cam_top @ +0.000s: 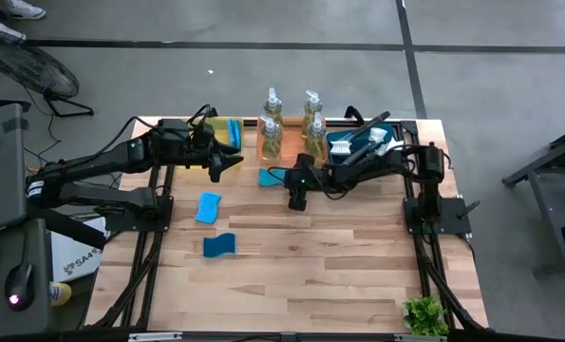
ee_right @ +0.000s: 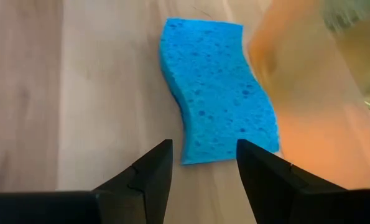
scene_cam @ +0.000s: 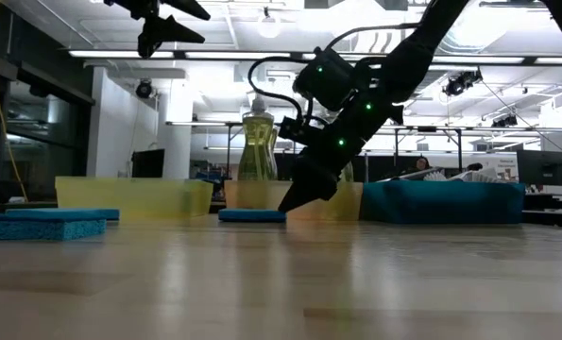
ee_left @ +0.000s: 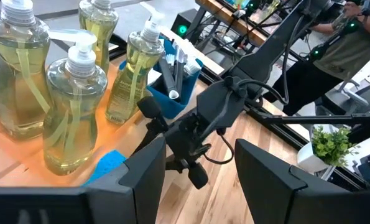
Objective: Pick & Place Kitchen Sink Supplies
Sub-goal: Put the blue sponge into the yellow bin
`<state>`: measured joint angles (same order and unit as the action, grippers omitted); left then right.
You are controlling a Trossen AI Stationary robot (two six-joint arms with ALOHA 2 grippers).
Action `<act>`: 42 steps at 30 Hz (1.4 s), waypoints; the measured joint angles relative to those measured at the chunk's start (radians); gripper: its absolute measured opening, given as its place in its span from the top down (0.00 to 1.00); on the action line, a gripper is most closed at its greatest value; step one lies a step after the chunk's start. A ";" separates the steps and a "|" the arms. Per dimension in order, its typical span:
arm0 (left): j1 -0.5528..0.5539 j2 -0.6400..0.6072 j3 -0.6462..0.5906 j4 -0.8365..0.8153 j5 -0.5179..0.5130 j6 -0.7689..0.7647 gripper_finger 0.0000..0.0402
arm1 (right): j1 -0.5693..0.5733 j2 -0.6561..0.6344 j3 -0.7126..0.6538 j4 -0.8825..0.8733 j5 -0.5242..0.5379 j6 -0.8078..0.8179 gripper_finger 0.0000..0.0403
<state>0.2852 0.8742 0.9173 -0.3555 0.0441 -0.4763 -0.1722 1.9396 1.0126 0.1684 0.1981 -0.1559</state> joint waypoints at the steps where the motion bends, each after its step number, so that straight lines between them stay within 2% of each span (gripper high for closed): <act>1: 0.000 0.000 0.000 0.000 0.000 0.000 0.53 | 0.000 0.000 0.000 0.003 -0.006 -0.007 0.57; 10: 0.000 0.000 0.000 0.001 -0.001 -0.002 0.53 | -0.001 0.045 0.000 0.033 -0.033 0.002 0.57; 16: 0.000 0.000 0.000 0.001 -0.001 -0.006 0.53 | 0.000 0.058 0.002 0.041 -0.031 0.076 0.59; 27: 0.000 0.000 0.000 0.001 -0.002 -0.005 0.53 | 0.001 0.059 0.002 0.016 -0.066 0.169 0.80; 35: 0.000 0.000 0.000 0.001 -0.002 -0.005 0.53 | 0.002 0.060 0.002 0.011 -0.140 0.278 0.97; 42: 0.000 0.000 0.000 -0.006 -0.003 -0.005 0.53 | 0.022 0.049 0.000 0.004 -0.185 0.358 0.99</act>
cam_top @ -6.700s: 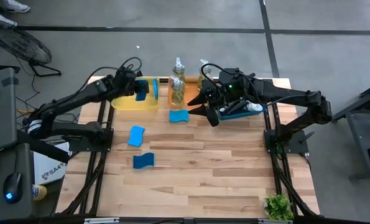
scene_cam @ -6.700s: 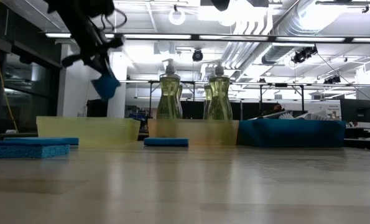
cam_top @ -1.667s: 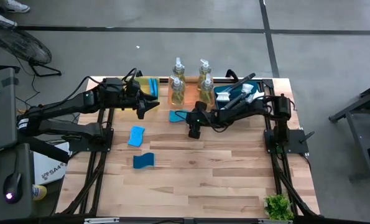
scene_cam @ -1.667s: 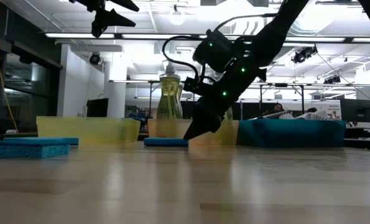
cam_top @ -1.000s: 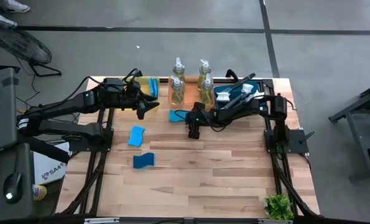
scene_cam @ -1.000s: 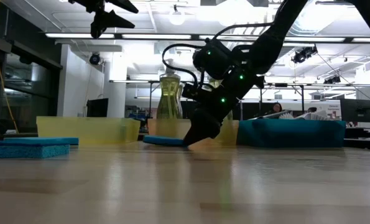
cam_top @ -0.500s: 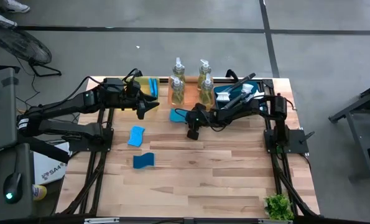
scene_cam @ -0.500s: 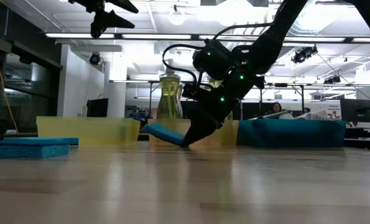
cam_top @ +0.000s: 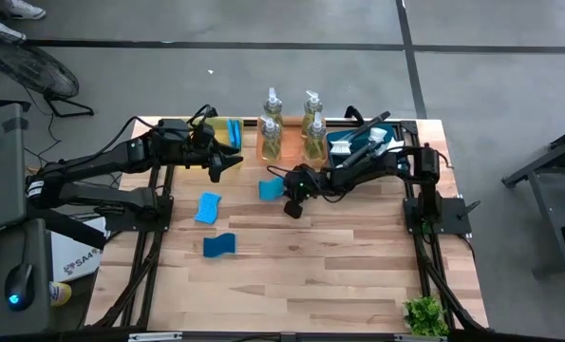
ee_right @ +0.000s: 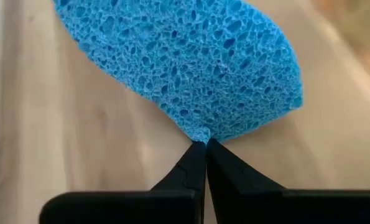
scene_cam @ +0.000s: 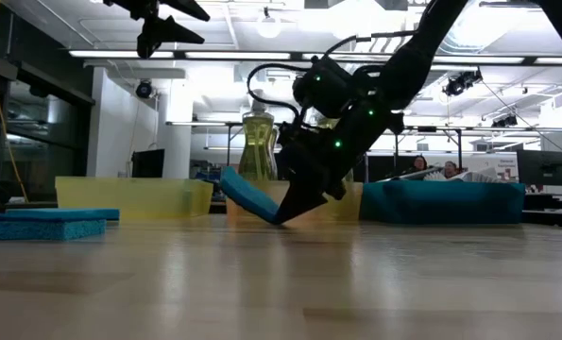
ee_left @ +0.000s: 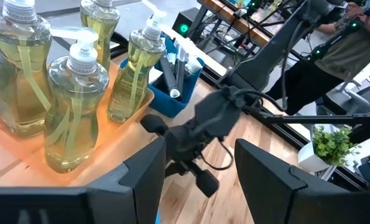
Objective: Pick & Place Kitchen Sink Supplies
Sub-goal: Put the blue sponge into the yellow bin
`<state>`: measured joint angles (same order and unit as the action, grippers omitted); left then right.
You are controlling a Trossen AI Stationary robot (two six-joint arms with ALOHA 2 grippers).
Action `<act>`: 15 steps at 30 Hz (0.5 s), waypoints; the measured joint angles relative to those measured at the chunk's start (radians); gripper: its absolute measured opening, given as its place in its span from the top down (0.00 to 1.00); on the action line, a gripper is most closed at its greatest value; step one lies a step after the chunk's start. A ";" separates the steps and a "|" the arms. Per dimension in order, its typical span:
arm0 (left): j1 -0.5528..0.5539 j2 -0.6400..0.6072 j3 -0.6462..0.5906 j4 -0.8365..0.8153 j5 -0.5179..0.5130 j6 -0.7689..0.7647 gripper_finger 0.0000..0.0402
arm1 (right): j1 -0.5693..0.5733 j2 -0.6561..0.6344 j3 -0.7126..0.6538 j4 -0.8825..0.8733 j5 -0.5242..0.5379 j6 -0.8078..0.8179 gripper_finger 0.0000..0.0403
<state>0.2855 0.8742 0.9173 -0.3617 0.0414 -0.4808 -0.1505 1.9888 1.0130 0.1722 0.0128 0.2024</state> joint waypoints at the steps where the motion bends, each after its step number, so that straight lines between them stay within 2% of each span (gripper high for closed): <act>1: 0.000 0.000 0.000 -0.001 0.000 0.000 0.53 | 0.006 -0.011 -0.001 -0.007 -0.001 0.000 0.99; 5: 0.000 0.000 0.000 -0.002 -0.002 0.000 0.53 | 0.036 -0.046 -0.004 -0.044 0.021 -0.005 1.00; 15: 0.000 0.001 0.000 -0.006 -0.002 -0.034 0.53 | 0.120 -0.199 -0.002 -0.141 0.193 -0.102 1.00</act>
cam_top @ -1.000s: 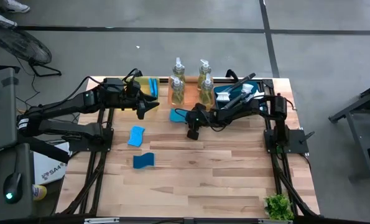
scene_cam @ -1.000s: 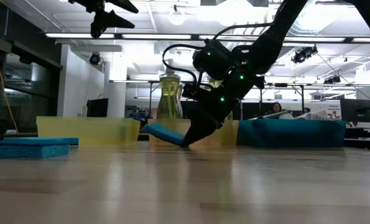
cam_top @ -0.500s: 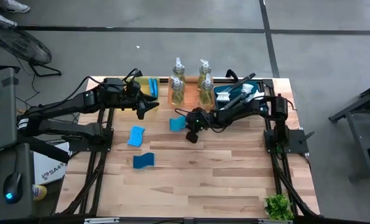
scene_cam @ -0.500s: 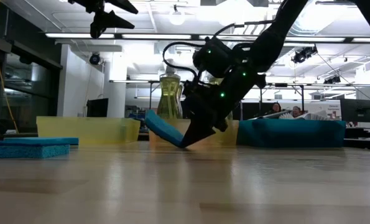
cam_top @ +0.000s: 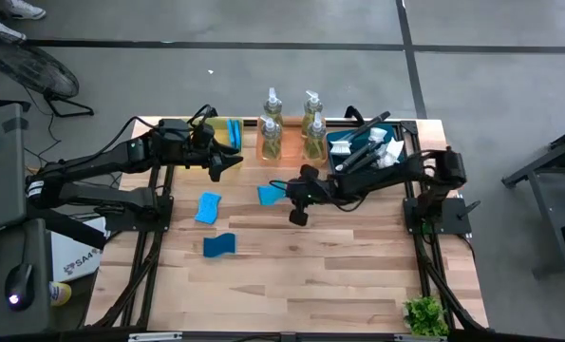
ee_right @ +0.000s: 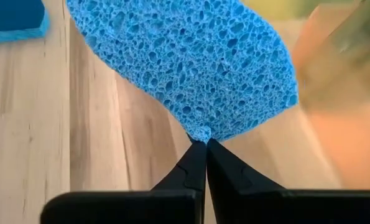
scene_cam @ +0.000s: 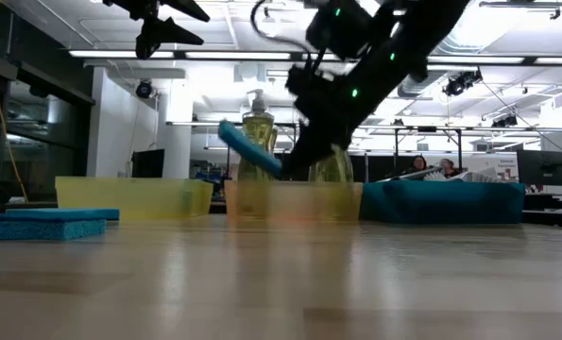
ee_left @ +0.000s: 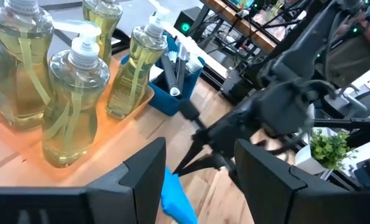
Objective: Pick & Place Kitchen Sink Supplies
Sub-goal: Put the blue sponge into the yellow bin
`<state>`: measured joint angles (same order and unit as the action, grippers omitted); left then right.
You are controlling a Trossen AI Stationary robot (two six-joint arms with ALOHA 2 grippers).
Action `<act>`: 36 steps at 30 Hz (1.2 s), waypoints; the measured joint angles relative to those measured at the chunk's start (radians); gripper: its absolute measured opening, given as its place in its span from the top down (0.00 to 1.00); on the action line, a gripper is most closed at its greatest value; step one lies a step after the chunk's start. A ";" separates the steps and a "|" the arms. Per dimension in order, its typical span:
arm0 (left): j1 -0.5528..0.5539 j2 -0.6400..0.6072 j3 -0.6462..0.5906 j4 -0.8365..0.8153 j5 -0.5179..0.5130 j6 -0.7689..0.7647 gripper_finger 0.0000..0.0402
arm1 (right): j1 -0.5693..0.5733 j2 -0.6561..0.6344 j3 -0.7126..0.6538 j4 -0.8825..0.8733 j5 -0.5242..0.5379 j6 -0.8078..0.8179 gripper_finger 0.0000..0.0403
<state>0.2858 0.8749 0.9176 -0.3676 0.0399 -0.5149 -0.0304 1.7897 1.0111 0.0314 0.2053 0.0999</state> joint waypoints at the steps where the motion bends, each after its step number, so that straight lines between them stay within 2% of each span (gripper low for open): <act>1: 0.000 0.000 0.000 0.000 0.000 -0.011 0.53 | 0.008 -0.017 0.000 -0.011 0.017 -0.010 1.00; 6: 0.000 0.000 0.000 0.000 0.002 -0.038 0.53 | 0.032 -0.108 0.000 -0.026 0.075 -0.038 1.00; 11: 0.000 0.000 0.000 0.009 0.030 -0.038 0.53 | 0.031 -0.220 0.000 -0.023 -0.008 -0.006 1.00; 14: 0.000 0.000 0.000 0.026 0.061 -0.022 0.53 | 0.021 -0.293 0.000 -0.014 -0.127 0.013 1.00; 17: 0.000 0.013 0.000 0.090 0.136 0.010 0.53 | 0.001 -0.355 0.000 0.016 -0.316 0.019 1.00; 22: -0.008 0.069 0.000 0.314 0.315 0.076 0.53 | -0.038 -0.421 0.001 0.152 -0.628 0.118 1.00; 27: -0.059 0.151 0.000 0.509 0.381 0.152 0.53 | -0.067 -0.430 0.002 0.308 -0.865 0.262 1.00; 31: -0.098 0.210 0.000 0.632 0.375 0.195 0.53 | -0.080 -0.428 0.002 0.348 -0.979 0.367 1.00; 36: -0.130 0.267 0.000 0.826 0.373 0.197 0.53 | -0.081 -0.407 0.002 0.343 -1.029 0.446 1.00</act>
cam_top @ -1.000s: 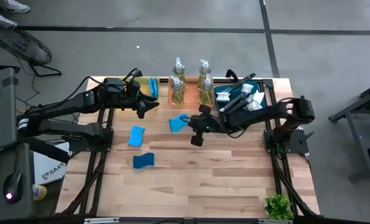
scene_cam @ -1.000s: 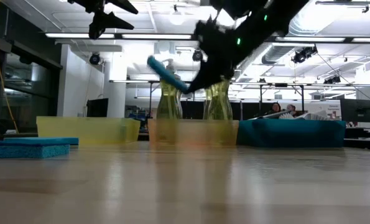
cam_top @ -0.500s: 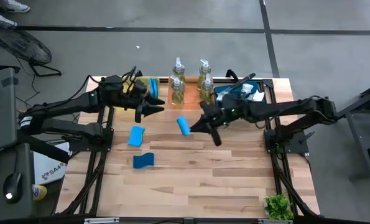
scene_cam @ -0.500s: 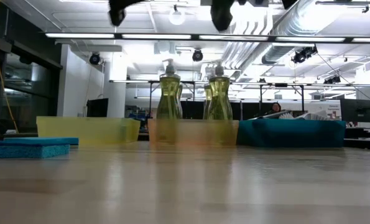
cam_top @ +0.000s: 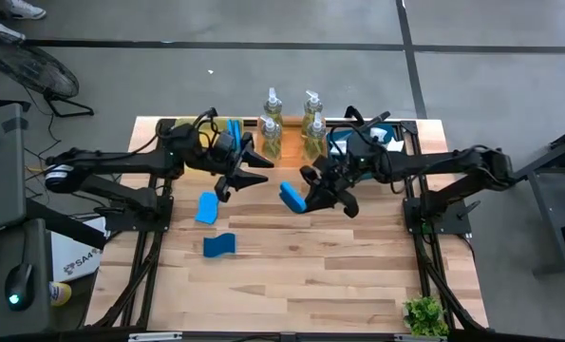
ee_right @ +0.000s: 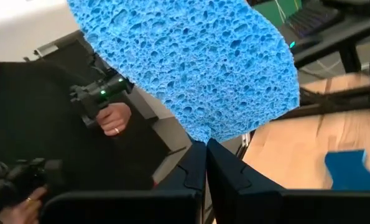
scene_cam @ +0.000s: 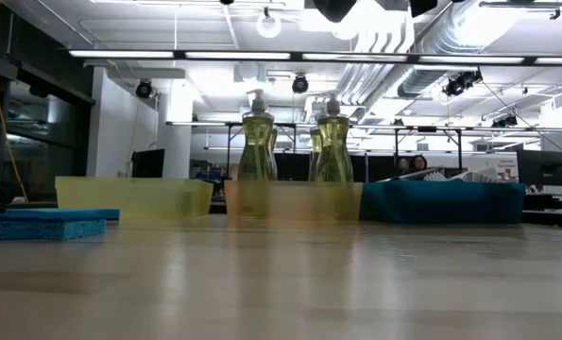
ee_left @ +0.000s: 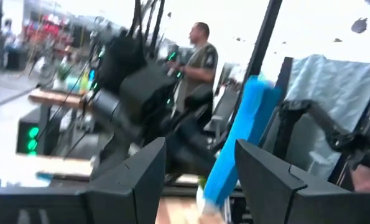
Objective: Pick & Place Kitchen Sink Supplies
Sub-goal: Put the blue sponge into the yellow bin
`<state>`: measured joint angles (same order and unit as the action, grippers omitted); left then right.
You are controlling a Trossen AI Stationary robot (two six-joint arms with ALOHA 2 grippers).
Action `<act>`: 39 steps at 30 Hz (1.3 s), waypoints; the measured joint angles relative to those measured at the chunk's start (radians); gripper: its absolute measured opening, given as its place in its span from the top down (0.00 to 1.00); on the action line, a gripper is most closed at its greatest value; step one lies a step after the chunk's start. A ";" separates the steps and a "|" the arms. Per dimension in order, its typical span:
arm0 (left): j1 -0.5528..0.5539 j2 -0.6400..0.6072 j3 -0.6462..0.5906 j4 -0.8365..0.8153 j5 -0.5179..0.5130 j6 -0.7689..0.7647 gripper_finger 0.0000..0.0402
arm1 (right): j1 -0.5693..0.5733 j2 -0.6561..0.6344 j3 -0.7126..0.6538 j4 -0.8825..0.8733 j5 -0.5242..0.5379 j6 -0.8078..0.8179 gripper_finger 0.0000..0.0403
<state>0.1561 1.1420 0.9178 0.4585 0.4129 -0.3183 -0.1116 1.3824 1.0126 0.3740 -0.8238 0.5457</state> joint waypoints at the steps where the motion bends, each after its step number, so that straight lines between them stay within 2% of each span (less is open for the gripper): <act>1: -0.001 0.007 0.000 0.029 0.000 0.000 0.53 | 0.000 0.006 0.000 0.001 -0.002 0.010 1.00; 6: -0.001 0.015 0.000 0.073 0.033 -0.002 0.53 | 0.000 0.041 0.000 -0.001 -0.003 0.042 1.00; 13: -0.001 0.015 0.000 0.069 0.156 -0.028 0.53 | 0.000 0.063 0.000 -0.001 0.002 0.068 1.00; 39: -0.001 0.019 -0.001 -0.013 0.131 0.000 0.53 | -0.041 0.118 0.000 0.040 0.058 0.210 1.00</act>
<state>0.1551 1.1610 0.9173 0.4459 0.5444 -0.3186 -0.1528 1.5002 1.0126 0.4137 -0.7662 0.7554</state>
